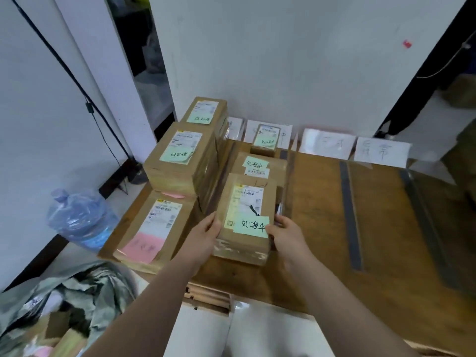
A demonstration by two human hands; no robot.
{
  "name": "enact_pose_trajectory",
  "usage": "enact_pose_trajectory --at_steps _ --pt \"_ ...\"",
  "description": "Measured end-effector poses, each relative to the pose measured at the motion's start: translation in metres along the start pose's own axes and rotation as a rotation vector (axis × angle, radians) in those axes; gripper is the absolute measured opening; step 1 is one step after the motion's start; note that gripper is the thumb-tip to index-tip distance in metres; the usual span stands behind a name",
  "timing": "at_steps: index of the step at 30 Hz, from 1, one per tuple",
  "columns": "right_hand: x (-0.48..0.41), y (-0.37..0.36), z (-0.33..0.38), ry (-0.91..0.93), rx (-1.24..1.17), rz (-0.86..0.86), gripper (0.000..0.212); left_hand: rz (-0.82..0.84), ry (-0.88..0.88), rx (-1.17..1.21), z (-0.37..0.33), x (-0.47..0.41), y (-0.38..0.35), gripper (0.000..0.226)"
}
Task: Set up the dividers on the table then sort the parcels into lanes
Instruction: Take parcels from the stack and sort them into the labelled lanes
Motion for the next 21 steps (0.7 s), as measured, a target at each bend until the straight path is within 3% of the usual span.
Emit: enact_pose_trajectory --at_steps 10,21 --pt "-0.007 -0.007 -0.019 -0.054 0.008 -0.149 0.038 0.107 0.123 0.032 0.029 -0.036 -0.003 0.049" --pt "-0.017 -0.01 -0.025 -0.064 0.025 -0.203 0.035 0.1 0.084 -0.075 0.034 -0.048 -0.005 0.048"
Point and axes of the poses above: each hand's wrist, its own x-axis away from the middle knuckle, its own y-axis out of the back of the hand, z = x × y, the point moved 7 cm from there along -x, towards the middle knuckle, and after that the axes turned 10 degrees about z, right-handed, at the moved point
